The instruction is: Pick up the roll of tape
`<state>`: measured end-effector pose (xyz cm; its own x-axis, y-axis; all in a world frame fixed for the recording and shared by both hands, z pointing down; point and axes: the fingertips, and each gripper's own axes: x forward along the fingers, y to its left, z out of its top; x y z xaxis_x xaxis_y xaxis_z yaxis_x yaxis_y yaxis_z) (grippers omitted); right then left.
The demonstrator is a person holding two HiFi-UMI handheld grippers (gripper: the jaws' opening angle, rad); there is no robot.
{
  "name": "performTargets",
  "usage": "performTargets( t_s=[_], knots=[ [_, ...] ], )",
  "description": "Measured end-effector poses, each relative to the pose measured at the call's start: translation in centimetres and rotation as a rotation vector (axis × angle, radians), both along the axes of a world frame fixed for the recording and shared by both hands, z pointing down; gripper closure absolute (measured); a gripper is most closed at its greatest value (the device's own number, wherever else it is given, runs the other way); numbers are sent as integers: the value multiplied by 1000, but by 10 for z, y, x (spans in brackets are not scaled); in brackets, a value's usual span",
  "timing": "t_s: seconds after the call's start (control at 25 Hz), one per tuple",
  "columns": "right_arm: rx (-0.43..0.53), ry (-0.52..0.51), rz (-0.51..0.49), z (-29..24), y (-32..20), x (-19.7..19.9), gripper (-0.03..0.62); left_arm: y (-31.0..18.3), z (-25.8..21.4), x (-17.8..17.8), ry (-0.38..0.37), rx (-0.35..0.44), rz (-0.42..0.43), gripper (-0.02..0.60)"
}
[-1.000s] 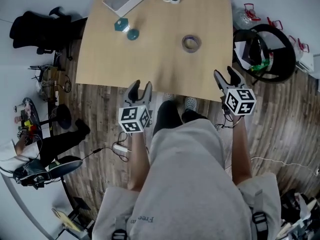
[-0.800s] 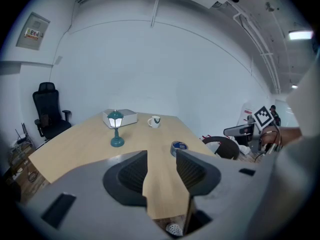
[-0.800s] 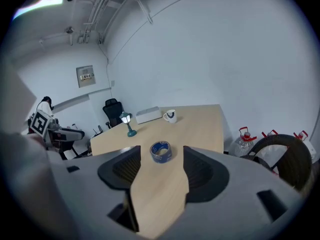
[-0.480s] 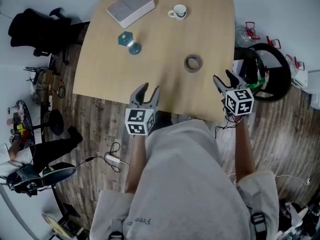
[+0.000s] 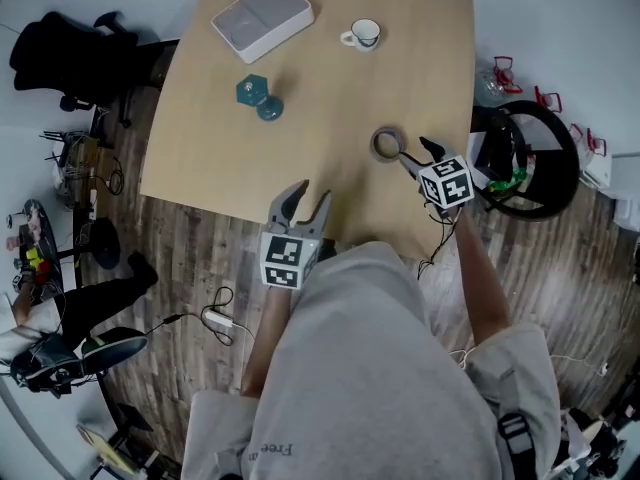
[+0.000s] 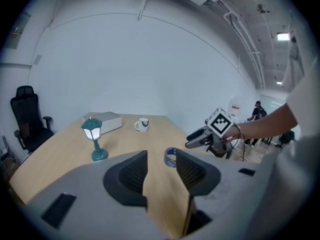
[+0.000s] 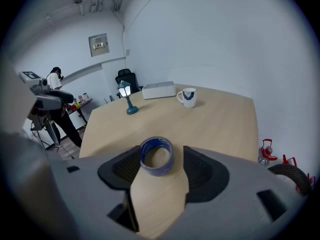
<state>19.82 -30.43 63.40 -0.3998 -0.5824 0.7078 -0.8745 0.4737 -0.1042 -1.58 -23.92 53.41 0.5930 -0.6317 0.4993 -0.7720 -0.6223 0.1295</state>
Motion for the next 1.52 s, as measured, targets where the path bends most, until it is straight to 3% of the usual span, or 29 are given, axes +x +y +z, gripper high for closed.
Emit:
performTargets(
  t_s=[0.36,0.52,0.6,0.88,1.12,1.28,1.52],
  knots=[
    [-137,77,-136,49,-40,-15,330,-5,-9,-14,30,94,-53,425],
    [-157,129,-202,57,-49,-23,337,-6,-10,-29,33,115,-104,551],
    [-165,155,-245,60,-52,-28,346,-7,-14,-35,37,140,-118,572],
    [-207,250,-395,75,-61,-43,365,-14,-14,-46,43,127,-129,577],
    [-222,281,-427,84,-67,-42,412,-16,-15,-58,55,105,-170,575],
    [-229,280,-464,86,-63,-46,486,-12,-13,-67,71,80,-211,575],
    [-236,312,-446,88,-64,-42,542,-8,-11,-65,90,70,-237,575]
  ],
)
